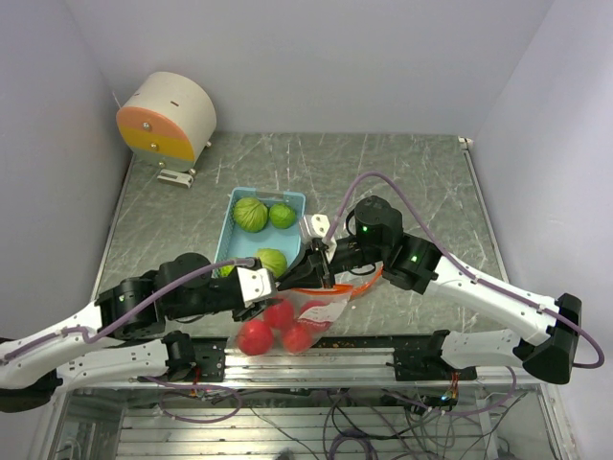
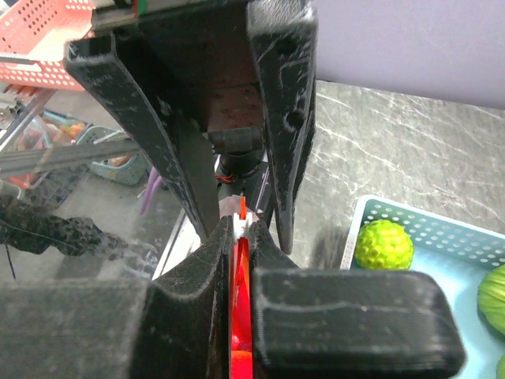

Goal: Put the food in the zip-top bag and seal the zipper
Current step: Zip the zipper food storage bag.

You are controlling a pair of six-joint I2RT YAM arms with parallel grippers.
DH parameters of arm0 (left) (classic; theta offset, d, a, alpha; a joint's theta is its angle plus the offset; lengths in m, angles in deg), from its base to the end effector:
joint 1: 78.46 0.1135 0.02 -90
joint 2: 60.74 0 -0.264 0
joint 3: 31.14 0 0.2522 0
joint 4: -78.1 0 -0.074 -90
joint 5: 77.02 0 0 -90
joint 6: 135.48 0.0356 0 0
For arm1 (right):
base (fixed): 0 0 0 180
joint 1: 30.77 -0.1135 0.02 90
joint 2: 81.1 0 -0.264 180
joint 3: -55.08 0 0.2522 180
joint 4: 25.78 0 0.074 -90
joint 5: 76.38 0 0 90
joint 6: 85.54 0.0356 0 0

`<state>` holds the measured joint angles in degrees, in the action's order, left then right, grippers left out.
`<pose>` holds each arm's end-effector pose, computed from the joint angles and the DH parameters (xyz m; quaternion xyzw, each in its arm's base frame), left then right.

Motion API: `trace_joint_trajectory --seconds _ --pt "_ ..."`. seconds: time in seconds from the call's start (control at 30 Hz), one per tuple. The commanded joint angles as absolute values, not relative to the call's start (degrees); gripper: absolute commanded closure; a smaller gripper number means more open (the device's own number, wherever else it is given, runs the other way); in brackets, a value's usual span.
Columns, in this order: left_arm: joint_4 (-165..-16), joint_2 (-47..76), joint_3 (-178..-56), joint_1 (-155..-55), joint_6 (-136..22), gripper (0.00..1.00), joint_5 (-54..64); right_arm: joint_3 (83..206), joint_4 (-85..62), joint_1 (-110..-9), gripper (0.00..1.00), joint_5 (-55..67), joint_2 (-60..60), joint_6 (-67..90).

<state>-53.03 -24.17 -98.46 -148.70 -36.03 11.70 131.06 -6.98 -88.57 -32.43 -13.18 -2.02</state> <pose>0.0428 -0.1216 0.3657 0.5237 0.6174 -0.3047 0.5017 0.1208 0.2400 0.3751 -0.5883 0.4675 0.5257 0.3987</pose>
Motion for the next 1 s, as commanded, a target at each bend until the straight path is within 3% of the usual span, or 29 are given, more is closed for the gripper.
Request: trace_joint_trajectory --seconds 0.0,0.07,0.1,0.13,0.97 --pt "-56.26 -22.26 -98.3 -148.87 -38.62 0.58 12.83 132.41 -8.27 -88.46 1.0 -32.05 -14.37 -1.53" --pt "-55.79 -21.59 -98.39 -148.94 -39.35 0.76 13.68 132.11 -8.4 -88.45 1.0 -32.0 -14.6 -1.57" --pt "-55.53 -21.31 -98.34 -148.9 -39.72 0.89 14.09 131.93 -8.49 -88.49 1.0 -31.89 -14.71 -1.52" --pt "-55.18 -21.2 -98.38 -148.88 -40.1 0.93 14.4 131.75 -8.58 -88.49 1.0 -31.79 -14.8 -1.51" --pt "-45.88 -30.24 -105.89 -148.87 -41.02 0.93 20.16 124.12 -4.78 -85.78 1.0 -22.87 -16.69 -7.07"
